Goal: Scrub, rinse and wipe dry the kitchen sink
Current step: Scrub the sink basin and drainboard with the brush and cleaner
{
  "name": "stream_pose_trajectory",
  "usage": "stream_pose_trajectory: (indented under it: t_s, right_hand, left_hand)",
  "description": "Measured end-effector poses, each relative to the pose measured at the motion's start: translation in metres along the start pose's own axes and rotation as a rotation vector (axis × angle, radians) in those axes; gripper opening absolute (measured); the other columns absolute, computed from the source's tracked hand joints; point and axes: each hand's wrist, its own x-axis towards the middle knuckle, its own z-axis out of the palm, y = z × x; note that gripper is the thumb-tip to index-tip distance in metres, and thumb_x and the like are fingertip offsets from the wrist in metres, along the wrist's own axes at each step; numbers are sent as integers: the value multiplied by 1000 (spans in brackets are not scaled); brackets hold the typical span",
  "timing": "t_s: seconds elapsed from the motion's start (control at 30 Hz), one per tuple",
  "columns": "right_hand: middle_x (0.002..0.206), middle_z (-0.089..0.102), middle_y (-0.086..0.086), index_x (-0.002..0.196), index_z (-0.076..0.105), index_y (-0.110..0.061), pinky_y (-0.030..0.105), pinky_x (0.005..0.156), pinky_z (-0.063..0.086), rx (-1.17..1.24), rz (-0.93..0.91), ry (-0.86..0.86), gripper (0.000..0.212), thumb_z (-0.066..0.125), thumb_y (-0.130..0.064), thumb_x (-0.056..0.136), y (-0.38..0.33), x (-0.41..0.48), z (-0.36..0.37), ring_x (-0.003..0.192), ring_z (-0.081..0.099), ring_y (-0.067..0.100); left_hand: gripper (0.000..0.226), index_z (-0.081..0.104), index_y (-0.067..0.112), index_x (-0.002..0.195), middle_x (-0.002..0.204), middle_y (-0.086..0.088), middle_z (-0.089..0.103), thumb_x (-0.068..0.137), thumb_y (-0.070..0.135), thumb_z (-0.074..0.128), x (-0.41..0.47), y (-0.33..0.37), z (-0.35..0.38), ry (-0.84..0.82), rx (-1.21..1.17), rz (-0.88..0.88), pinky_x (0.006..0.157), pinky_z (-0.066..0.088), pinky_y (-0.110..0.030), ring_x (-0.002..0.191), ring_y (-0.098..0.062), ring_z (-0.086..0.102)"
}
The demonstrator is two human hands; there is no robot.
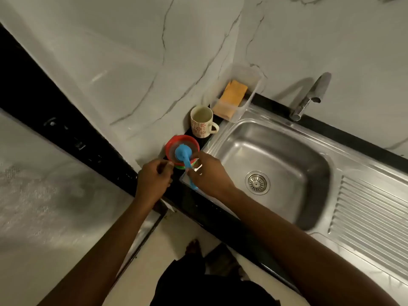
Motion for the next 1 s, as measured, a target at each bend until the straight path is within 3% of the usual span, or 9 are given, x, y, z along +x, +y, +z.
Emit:
stream_pose_trajectory:
  t_s: [0.13,0.27,0.43,0.53,0.7,0.83,1.0]
  right_hand:
    - [121,63,-3,133,57,-22,19,75,45,-64,69,14,47,73,-33,91,-7,14,6,98,62,11]
    - [125,65,3,146,46,-19,26,80,49,-127,94,-75,65,75,-28,89,-10,26,14,106,65,20]
    - [120,66,10,154,39,-16,29,79,52,-190,170,-136,71,69,-21,90,-11,46,16,105,67,26]
    - [122,67,12,149,45,-14,38,86,60,-130,192,-141,60,64,-20,92,-14,58,11,103,68,26]
    - [113,65,14,131,52,-4,46,82,60,-52,232,-128,34,52,-14,98,-22,68,-3,96,66,28]
    - [101,63,9,130,49,-7,33,66,52,-10,160,-90,30,50,-16,100,-23,65,-11,86,65,25]
    - [108,68,3,142,51,-20,37,74,55,-123,111,-8,44,56,-37,102,-18,62,-17,89,65,21]
  left_hand:
    - [22,71,13,101,85,-6,75,105,32,60,16,-8,-4,-37,21,-64,73,66,-43,72,-22,75]
    - [31,70,9,98,81,-12,74,107,34,56,30,-17,-3,-74,-71,-196,68,65,-41,72,-29,73]
    - [36,70,5,93,72,-14,70,109,32,52,40,-18,4,-117,-122,-261,58,62,-36,60,-24,68]
    - [36,70,5,92,69,-12,71,109,31,52,44,-19,9,-151,-110,-301,58,60,-36,59,-24,68]
    - [34,69,3,91,67,-11,69,108,27,53,45,-19,15,-136,-167,-362,51,55,-31,56,-21,65]
    - [31,67,4,87,63,-9,68,107,23,52,44,-17,18,-116,-177,-377,50,53,-31,52,-20,62]
    - [33,67,4,86,61,-8,67,108,22,51,42,-15,20,-92,-188,-364,47,52,-30,50,-19,61]
